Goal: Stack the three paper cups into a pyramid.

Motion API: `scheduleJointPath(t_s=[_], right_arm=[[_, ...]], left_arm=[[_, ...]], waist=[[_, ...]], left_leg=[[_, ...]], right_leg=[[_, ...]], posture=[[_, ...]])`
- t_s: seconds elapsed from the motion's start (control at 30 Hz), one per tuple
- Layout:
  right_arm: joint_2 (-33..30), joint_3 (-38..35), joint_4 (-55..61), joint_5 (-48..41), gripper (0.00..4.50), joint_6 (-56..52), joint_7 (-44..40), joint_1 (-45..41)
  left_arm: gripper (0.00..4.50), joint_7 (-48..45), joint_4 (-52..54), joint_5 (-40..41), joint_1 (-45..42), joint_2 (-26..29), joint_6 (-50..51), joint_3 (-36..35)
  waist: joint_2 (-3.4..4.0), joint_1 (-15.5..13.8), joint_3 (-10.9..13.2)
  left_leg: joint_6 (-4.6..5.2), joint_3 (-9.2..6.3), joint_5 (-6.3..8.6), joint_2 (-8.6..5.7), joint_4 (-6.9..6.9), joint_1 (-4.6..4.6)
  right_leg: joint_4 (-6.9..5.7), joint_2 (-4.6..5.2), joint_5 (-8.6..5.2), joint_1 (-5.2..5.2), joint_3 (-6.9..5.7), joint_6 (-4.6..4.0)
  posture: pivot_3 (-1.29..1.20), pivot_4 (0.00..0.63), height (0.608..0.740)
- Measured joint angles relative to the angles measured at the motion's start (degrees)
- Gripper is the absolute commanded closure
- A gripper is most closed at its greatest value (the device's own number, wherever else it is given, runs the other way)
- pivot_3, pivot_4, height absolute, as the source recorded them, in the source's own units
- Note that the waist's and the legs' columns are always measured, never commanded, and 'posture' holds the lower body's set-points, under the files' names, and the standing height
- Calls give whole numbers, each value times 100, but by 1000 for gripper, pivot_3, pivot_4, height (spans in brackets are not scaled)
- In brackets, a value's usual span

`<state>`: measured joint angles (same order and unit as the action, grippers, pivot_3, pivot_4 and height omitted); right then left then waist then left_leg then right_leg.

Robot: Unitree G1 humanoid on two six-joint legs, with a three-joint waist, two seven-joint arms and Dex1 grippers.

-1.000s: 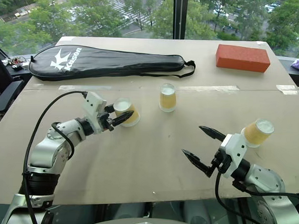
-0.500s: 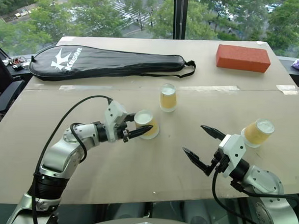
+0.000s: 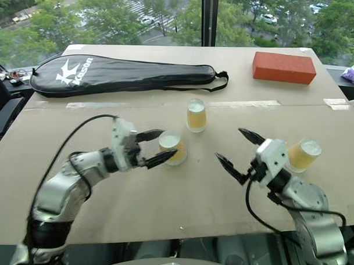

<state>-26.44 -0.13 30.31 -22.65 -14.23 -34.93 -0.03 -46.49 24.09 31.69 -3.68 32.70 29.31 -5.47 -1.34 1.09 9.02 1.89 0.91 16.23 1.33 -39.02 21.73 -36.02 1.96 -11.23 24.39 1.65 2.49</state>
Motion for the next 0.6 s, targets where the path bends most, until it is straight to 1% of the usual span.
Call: scheduleJointPath(t_s=[0.03, 0.1, 0.17, 0.3, 0.37, 0.47, 0.6], right_arm=[[28, 131, -199, 84, 0, -148, 70, -329], [103, 271, -527, 243, 0, -292, 174, -711], [434, 492, -1140, 430, 0, -349, 291, -1313], [928, 806, -2125, 638, 0, -457, 421, -2165], [1207, 870, -2706, 733, 0, -518, 526, -2657], [1388, 869, -3246, 846, 0, -538, 599, -3099], [1575, 828, -3883, 911, 0, -524, 619, -3490]], left_arm=[[59, -8, 195, 137, 243, 85, 49, -198], [59, -34, 441, 322, 551, 191, 101, -456], [59, -104, 730, 582, 1180, 332, 157, -853], [59, -122, 1186, 676, 2012, 365, 57, -1213], [59, -38, 1442, 661, 2309, 230, -114, -1305], [59, 111, 1630, 547, 2605, 39, -394, -1403], [59, 269, 1651, 427, 2966, -506, -972, -1492]], waist=[[0, 0, 0], [0, -27, 0], [3, -29, 2], [6, -36, 6], [8, -36, 7], [8, -48, 7], [9, -18, 7]], left_leg=[[0, 2, 0, 1, 0, -1], [0, 2, 0, -3, 0, 2], [0, 1, 0, 0, 1, 4], [0, 3, 0, -3, 1, 14], [0, 4, 0, -4, 1, 14], [-1, 4, 0, -4, 1, 15], [-1, 8, 0, -3, 2, 15]], right_leg=[[-1, 0, 0, 1, 1, 0], [-1, 0, 0, 1, -3, -1], [1, 3, 0, 4, -1, -2], [5, 7, 1, 11, 1, -4], [4, 10, 2, 10, 4, -5], [5, 11, 3, 10, 2, -6], [6, 11, 3, 13, 3, -8]], posture=[[0, 150, 740], [0, 150, 740], [0, 150, 740], [0, 150, 740], [0, 150, 740], [0, 150, 740], [0, 150, 740]])
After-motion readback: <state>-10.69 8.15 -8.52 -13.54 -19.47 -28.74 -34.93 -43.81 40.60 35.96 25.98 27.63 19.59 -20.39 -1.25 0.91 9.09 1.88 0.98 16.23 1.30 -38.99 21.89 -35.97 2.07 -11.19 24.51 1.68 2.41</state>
